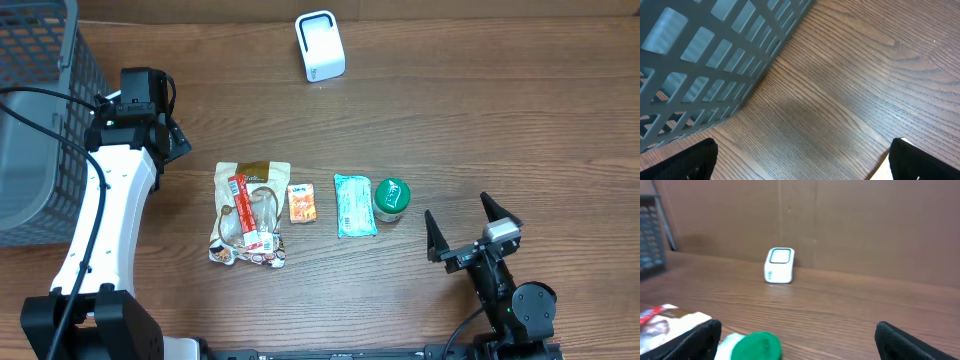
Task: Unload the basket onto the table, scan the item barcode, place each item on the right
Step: 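Reach the right gripper over the orange Kleenex pack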
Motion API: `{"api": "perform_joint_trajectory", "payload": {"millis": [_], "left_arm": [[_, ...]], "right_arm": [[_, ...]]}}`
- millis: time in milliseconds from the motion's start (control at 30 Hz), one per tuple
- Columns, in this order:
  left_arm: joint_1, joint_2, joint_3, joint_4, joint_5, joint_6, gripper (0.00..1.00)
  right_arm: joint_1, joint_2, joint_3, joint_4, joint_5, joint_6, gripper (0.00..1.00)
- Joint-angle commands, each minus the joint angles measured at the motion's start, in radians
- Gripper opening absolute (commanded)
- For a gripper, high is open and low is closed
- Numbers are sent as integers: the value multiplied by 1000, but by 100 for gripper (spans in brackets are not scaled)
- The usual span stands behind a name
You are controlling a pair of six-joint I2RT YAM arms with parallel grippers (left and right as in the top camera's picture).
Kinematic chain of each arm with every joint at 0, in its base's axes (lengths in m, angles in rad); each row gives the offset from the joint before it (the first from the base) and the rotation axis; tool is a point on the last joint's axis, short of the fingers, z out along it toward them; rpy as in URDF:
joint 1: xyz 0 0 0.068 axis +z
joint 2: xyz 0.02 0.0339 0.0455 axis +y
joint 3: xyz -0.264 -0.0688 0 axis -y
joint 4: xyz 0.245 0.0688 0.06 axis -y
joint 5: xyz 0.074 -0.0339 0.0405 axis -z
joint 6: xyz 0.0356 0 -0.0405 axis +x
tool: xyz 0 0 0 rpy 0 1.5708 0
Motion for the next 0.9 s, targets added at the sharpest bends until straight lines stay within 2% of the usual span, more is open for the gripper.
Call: {"api": "perform_joint_trajectory", "payload": {"millis": [0, 167, 300, 500, 667, 767, 867], "left_arm": [[-2, 4, 16, 2, -13, 19, 100], [-2, 4, 16, 2, -13, 19, 100], [-2, 4, 16, 2, -13, 19, 100], [-2, 4, 16, 2, -13, 19, 100], [-2, 4, 16, 2, -13, 19, 100], [-2, 4, 16, 2, -13, 19, 100], [-2, 4, 16, 2, -13, 19, 100]], "right_arm": [[-1, -8, 16, -31, -41, 112, 100], [-1, 6, 194, -195, -14, 115, 100], [-1, 113, 428, -311, -14, 115, 100], [-1, 483, 910, -632, -90, 115, 100], [-1, 855, 1329, -1035, -121, 115, 100], [-1, 1023, 1485, -1164, -172, 116, 100], [-1, 1144, 1548, -1209, -277, 115, 100]]}}
